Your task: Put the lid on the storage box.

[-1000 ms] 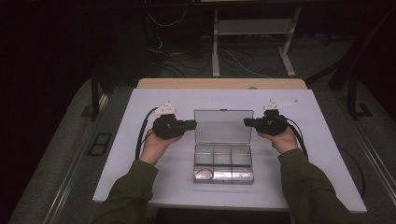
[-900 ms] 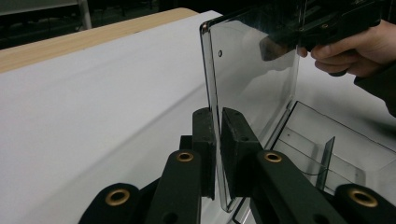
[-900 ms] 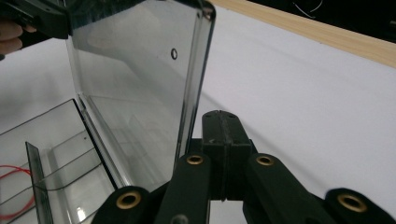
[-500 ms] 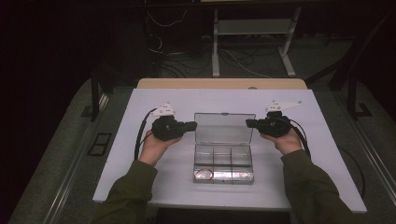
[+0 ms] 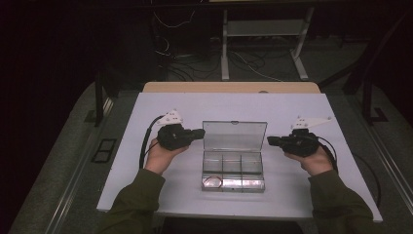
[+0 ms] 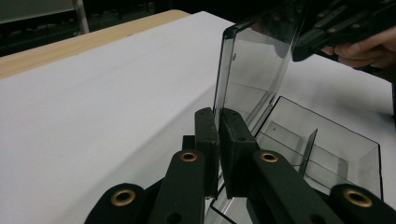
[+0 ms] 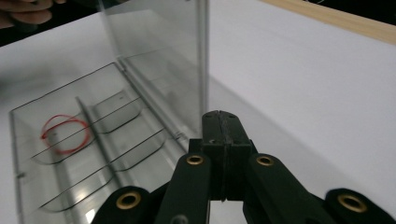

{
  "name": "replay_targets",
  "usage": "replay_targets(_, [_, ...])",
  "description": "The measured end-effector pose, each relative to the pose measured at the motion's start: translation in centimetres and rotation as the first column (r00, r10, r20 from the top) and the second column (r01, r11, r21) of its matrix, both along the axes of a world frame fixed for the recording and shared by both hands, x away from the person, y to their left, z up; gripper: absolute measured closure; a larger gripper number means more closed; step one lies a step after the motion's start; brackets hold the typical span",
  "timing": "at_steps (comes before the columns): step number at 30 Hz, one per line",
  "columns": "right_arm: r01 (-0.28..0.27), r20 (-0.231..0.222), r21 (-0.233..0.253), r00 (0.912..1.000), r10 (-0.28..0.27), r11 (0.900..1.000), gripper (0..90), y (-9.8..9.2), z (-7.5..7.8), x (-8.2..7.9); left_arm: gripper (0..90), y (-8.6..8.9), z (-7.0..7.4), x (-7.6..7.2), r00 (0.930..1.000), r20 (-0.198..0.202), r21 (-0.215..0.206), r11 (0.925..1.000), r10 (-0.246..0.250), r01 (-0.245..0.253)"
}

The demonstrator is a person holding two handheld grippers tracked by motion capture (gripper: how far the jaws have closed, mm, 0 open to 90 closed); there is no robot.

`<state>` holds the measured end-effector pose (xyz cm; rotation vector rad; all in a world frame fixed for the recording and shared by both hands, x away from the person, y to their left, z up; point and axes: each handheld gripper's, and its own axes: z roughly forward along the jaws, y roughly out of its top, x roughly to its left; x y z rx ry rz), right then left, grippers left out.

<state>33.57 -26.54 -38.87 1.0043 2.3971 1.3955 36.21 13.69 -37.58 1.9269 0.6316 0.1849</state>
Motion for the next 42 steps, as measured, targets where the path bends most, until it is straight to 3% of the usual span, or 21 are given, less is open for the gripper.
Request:
replay_targets(5, [-0.041,-0.007,0.037,0.9991,0.041,0.998,88.9,0.2,0.2,-0.9,85.1,0.0,0.1,-0.7,1.0,0.002,0.005,1.0,0.001,-0.001])
replay_targets(17, [-0.084,-0.009,0.075,0.9963,0.085,0.994,89.0,0.7,0.4,-0.8,84.0,0.1,0.2,-1.7,0.9999,0.011,0.02,0.9998,-0.002,0.002])
replay_targets(28, [-0.098,0.002,0.07,0.9952,0.098,0.993,88.9,1.2,0.7,-1.1,82.4,0.7,0.6,-2.8,0.9999,0.012,0.012,0.9999,-0.005,0.005])
replay_targets(33, [-0.1,0.002,0.062,0.995,0.1,0.993,88.9,1.2,0.8,-1.4,88.7,0.9,0.6,-3.5,0.9995,-0.003,0.026,0.9992,-0.032,0.032])
replay_targets(42, [-0.122,0.003,0.059,0.9925,0.122,0.991,88.9,1.3,0.9,-2.5,89.2,0.4,0.2,-4.6,0.9972,-0.013,0.037,0.9965,-0.074,0.074])
